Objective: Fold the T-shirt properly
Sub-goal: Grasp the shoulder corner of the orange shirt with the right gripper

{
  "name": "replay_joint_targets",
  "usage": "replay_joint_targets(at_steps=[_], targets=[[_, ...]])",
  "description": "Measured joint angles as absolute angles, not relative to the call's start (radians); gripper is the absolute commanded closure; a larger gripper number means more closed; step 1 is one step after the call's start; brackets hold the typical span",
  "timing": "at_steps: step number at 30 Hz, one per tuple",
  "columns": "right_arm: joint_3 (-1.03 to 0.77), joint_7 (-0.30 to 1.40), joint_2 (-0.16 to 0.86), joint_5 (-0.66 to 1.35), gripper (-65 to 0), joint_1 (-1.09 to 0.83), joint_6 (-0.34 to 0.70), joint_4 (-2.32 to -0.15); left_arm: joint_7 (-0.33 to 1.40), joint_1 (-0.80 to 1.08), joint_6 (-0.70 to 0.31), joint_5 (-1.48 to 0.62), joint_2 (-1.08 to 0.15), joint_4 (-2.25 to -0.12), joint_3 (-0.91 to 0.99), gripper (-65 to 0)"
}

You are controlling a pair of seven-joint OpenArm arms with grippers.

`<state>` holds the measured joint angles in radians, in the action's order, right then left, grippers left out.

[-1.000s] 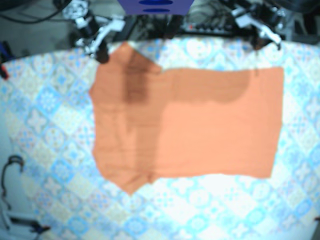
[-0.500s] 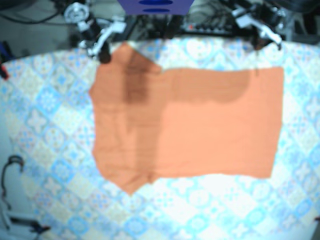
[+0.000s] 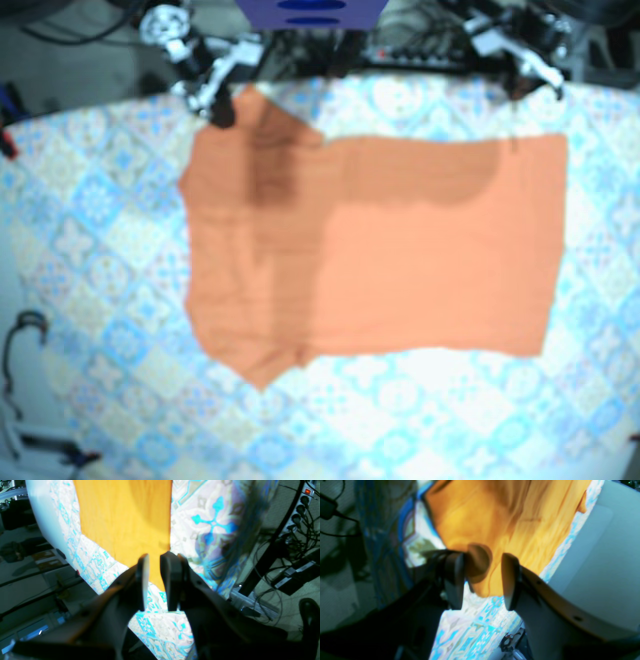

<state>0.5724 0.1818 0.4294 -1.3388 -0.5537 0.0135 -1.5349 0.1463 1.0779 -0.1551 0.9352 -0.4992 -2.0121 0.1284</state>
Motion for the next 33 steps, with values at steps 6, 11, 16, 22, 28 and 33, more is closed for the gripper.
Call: replay_joint_targets(at_steps=[6,11,16,22,28,33], targets=[[0.600,0.215,0.405,-1.346,-25.7,-0.532,0.006,-1.525,0.150,1.078,-0.155,0.935,-0.498,-2.012,0.128,-12.4],[0.602,0.207,0.399,-1.346,-25.8,-0.524,0.014,-1.525,0.189,1.075,-0.155,0.935,-0.501,-2.012,0.131,-12.4],[0.602,0.207,0.399,-1.346,-25.8,-0.524,0.014,-1.525,0.184,1.075,-0.155,0.935,-0.499,-2.012,0.131,-12.4],[0.605,0.198,0.402,-1.346,-25.8,-0.506,0.023,-1.531,0.183,1.075,-0.155,0.935,-0.499,-2.012,0.131,-12.4],[0.604,0.182,0.405,-1.342,-25.8,-0.478,0.039,-1.531,0.184,1.076,-0.159,0.933,-0.474,-2.012,0.132,-12.4],[0.604,0.181,0.404,-1.342,-25.6,-0.476,0.041,-1.531,0.186,1.075,-0.155,0.932,-0.474,-2.012,0.132,-12.4]])
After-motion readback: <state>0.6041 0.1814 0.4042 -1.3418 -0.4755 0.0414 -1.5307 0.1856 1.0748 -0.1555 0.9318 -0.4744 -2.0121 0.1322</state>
